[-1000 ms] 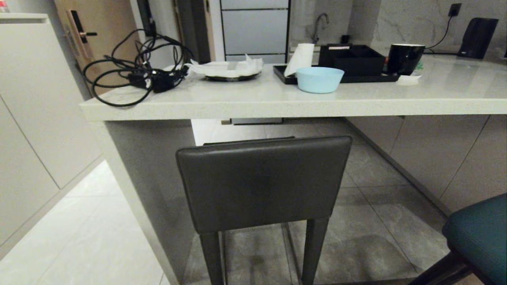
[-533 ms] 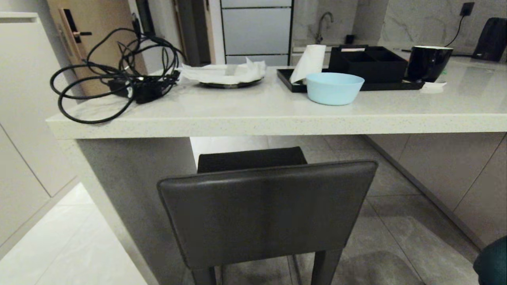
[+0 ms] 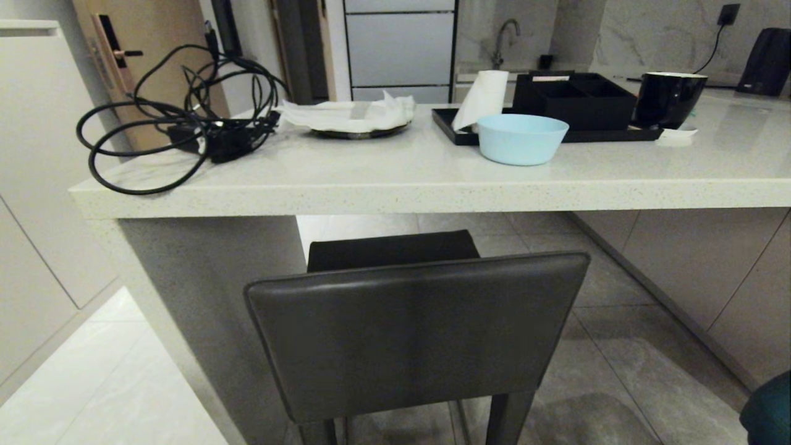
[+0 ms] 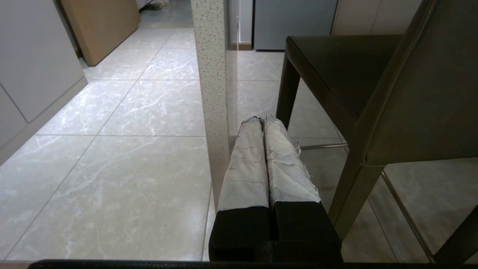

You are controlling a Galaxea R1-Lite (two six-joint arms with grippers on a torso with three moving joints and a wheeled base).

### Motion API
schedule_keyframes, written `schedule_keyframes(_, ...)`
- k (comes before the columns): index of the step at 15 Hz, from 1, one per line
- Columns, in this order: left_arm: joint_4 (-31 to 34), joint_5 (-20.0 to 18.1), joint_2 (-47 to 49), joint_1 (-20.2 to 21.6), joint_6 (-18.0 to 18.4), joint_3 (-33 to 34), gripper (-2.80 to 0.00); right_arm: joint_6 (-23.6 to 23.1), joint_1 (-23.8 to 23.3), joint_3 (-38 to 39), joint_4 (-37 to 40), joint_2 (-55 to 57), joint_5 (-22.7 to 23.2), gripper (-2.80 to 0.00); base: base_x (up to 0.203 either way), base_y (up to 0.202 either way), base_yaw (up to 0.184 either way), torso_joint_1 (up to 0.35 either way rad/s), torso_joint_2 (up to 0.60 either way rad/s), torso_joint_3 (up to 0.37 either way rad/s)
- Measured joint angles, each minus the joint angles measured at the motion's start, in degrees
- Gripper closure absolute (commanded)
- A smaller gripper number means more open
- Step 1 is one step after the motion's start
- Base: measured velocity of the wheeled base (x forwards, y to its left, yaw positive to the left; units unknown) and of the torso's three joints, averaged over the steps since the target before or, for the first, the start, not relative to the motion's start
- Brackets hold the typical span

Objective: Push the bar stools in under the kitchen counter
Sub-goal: Pull the gray chair out from under the dining table

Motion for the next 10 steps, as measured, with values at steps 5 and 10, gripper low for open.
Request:
schedule_keyframes(5, 0.00, 0.00, 0.00, 0.07, 0.26, 0.00, 0.00, 0.00, 0.02, 0.00, -0.13, 0.00, 0.06, 0.00, 0.000, 0.000, 0.000, 0.000, 0.00, 0.000)
schedule_keyframes(10, 0.06, -1.50, 3.00, 0.09, 1.55, -2.68, 0.00, 1.51, 0.00, -3.04, 0.85, 2.60, -0.09, 0.00, 0.000, 0.000, 0.000, 0.000, 0.00, 0.000)
